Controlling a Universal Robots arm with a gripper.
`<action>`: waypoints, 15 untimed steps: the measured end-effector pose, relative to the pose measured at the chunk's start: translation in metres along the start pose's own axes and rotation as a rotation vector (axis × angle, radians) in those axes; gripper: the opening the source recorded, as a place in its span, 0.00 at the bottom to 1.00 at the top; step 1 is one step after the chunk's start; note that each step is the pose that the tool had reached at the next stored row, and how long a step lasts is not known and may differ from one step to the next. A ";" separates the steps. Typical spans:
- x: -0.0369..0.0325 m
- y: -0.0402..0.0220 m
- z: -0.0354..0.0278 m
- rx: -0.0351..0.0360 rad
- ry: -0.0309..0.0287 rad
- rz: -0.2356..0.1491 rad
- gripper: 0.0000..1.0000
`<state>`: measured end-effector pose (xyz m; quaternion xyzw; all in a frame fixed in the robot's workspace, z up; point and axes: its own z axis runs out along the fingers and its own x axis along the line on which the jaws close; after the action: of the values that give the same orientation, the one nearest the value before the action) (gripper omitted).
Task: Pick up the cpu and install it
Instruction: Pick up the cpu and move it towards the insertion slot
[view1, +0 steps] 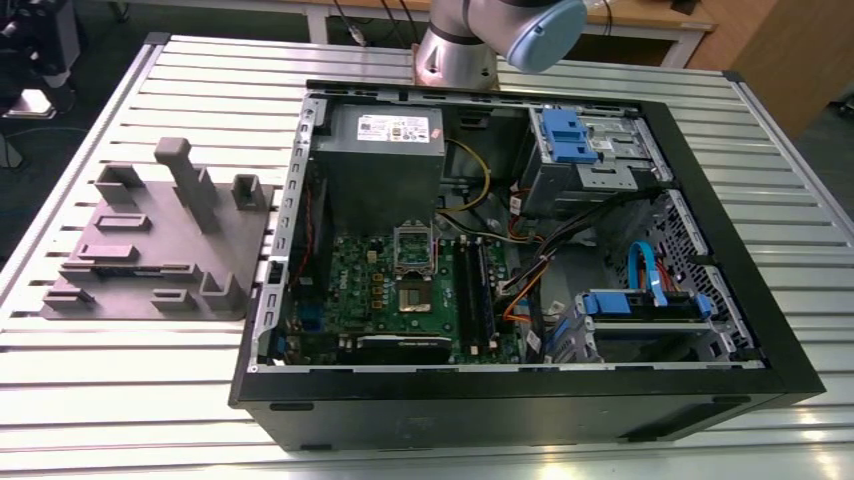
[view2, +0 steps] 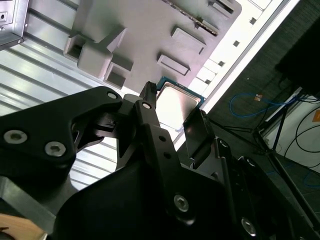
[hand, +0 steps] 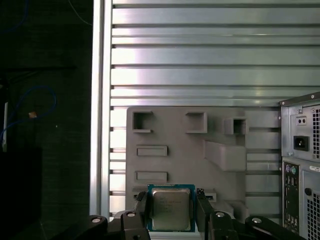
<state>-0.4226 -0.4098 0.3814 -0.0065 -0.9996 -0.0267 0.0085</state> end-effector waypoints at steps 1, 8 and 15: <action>-0.0004 0.0000 0.0000 0.0000 -0.0001 0.000 0.47; -0.0015 0.0000 0.0000 0.0000 0.0000 0.000 0.47; -0.0035 0.0000 -0.0001 0.0000 0.0000 0.000 0.47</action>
<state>-0.4191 -0.4099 0.3814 -0.0064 -0.9996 -0.0267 0.0085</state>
